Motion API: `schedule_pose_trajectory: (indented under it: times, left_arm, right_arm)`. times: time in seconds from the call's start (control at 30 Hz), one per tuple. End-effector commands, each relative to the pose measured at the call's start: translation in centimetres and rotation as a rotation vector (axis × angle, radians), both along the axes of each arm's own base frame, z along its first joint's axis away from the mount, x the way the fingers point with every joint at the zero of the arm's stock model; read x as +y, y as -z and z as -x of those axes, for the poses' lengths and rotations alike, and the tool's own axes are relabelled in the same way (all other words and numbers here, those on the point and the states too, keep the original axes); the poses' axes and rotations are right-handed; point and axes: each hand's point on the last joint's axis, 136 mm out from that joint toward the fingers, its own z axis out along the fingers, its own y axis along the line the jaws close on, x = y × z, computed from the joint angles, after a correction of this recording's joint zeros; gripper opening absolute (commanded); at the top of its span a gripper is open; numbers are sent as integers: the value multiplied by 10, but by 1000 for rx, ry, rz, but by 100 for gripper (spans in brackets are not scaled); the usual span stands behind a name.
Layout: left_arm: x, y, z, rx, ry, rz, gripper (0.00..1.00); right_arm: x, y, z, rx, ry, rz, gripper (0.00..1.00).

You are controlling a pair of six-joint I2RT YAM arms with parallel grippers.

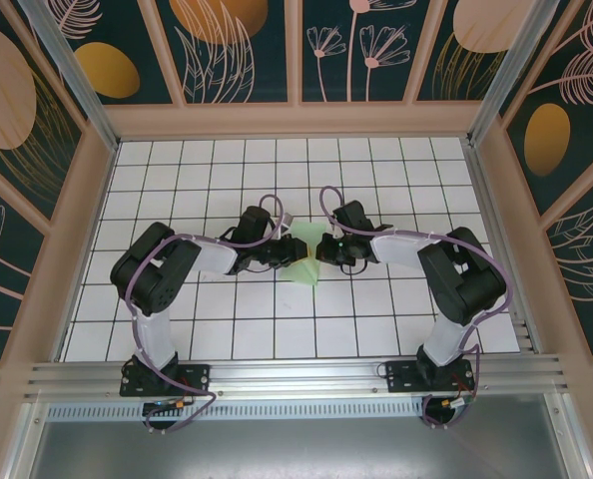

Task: Fold a paper plane with a square sheet of paper (pick it up from the middle)
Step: First fold the triangle in half at the center of the table.

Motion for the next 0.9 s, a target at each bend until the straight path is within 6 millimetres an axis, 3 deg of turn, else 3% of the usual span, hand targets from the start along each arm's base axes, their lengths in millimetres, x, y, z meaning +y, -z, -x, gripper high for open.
schedule_pose_trajectory:
  times: [0.0, 0.87]
  left_arm:
    - [-3, 4, 1, -4, 26, -8, 21]
    - [3, 20, 3, 20, 8, -58, 19]
  right_arm:
    - [-5, 7, -3, 0, 3, 31, 5]
    - [-5, 12, -8, -7, -2, 40, 5]
